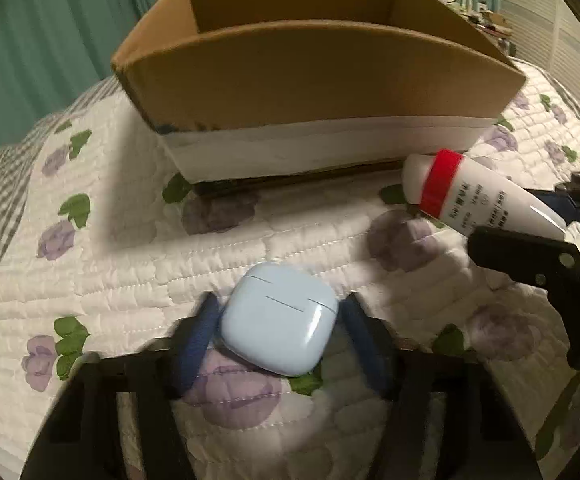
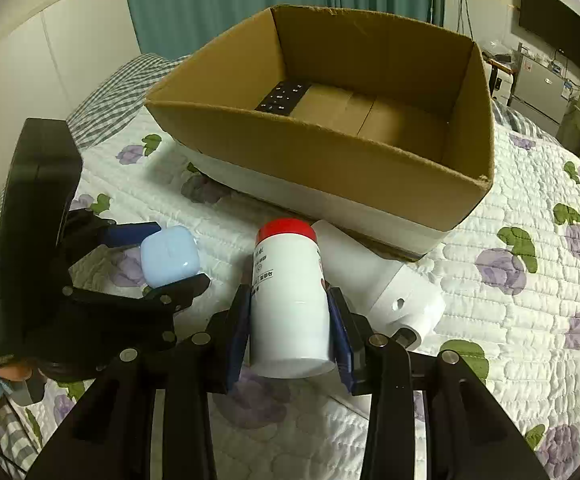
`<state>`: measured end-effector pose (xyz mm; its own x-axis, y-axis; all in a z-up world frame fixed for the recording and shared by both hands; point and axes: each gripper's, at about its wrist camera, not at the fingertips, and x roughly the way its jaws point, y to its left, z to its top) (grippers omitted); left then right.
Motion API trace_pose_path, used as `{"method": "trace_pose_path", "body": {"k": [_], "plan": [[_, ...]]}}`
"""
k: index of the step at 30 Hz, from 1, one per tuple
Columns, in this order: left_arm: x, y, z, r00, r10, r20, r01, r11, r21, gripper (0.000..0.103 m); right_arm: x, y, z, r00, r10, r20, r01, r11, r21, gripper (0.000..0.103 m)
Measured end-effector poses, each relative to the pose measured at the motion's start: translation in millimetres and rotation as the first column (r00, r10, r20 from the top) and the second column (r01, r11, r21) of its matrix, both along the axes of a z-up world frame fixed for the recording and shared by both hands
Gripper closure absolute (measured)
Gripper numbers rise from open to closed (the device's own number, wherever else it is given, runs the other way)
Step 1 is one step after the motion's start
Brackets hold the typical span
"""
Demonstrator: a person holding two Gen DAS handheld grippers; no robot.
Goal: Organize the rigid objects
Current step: 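Grasp the red-capped white bottle with the right gripper while the left grasps the blue earbud case, then carry the earbud case and bottle into the box and open both grippers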
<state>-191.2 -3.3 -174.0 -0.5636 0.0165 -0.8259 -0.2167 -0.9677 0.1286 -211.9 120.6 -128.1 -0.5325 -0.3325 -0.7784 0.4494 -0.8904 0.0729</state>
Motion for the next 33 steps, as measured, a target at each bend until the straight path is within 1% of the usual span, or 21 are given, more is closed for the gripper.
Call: {"method": "trace_pose_path", "body": {"k": [3, 7, 12, 16, 17, 19, 21, 23, 25, 26, 28, 30, 33], "plan": [[10.7, 2.5, 8.7, 0.999, -0.004, -0.038, 0.004, 1.000, -0.007, 0.047, 5.4, 1.2, 8.1, 1.000, -0.013, -0.020, 0.013, 1.000, -0.001, 0.066], [26.7, 0.1, 31.1, 0.996, 0.016, -0.086, -0.013, 0.999, 0.034, 0.047, 17.6, 6.8, 29.0, 0.997, -0.036, -0.061, 0.036, 0.999, -0.010, 0.066], [45.1, -1.7, 72.8, 0.985, 0.027, -0.172, -0.017, 0.998, 0.056, 0.047, 27.7, 12.2, 58.6, 0.992, -0.059, -0.116, 0.057, 0.998, -0.021, 0.066], [42.3, -0.4, 111.2, 0.972, 0.032, -0.235, -0.013, 0.997, 0.082, 0.047, 25.8, 14.7, 89.8, 0.982, -0.066, -0.176, 0.060, 0.998, -0.036, 0.066], [36.1, -2.9, 121.7, 0.968, 0.031, -0.247, -0.005, 0.995, 0.103, 0.047, 23.3, 15.4, 99.1, 0.978, -0.067, -0.195, 0.060, 0.997, -0.041, 0.066], [27.2, -1.9, 137.5, 0.963, 0.022, -0.270, 0.011, 0.993, 0.121, 0.047, 16.4, 17.8, 115.6, 0.970, -0.067, -0.236, 0.058, 0.997, -0.046, 0.066], [16.9, 4.2, 153.7, 0.953, 0.011, -0.303, 0.024, 0.994, 0.110, 0.047, 4.0, 19.8, 130.2, 0.960, -0.073, -0.272, 0.061, 0.997, -0.054, 0.066], [-0.5, 10.6, 166.6, 0.947, 0.004, -0.322, 0.032, 0.994, 0.108, 0.047, -9.3, 23.4, 139.8, 0.955, -0.076, -0.288, 0.060, 0.996, -0.065, 0.066], [-20.6, 16.8, 171.5, 0.949, 0.000, -0.314, 0.041, 0.991, 0.125, 0.047, -27.4, 29.1, 146.0, 0.950, -0.082, -0.300, 0.062, 0.995, -0.075, 0.066], [-35.8, 21.6, 170.7, 0.954, -0.006, -0.299, 0.049, 0.989, 0.137, 0.047, -35.1, 31.7, 147.0, 0.950, -0.081, -0.302, 0.060, 0.995, -0.077, 0.066], [-58.9, 30.8, 164.1, 0.960, -0.007, -0.278, 0.046, 0.990, 0.133, 0.047, -53.4, 36.4, 146.3, 0.948, -0.081, -0.307, 0.063, 0.996, -0.069, 0.066], [-83.7, 42.0, 151.9, 0.966, -0.012, -0.257, 0.040, 0.994, 0.104, 0.047, -69.6, 40.3, 141.2, 0.948, -0.083, -0.308, 0.067, 0.996, -0.061, 0.066], [-118.3, 53.0, 129.7, 0.976, -0.010, -0.218, 0.030, 0.996, 0.088, 0.047, -89.9, 46.6, 129.0, 0.952, -0.094, -0.291, 0.077, 0.995, -0.070, 0.066]]}}
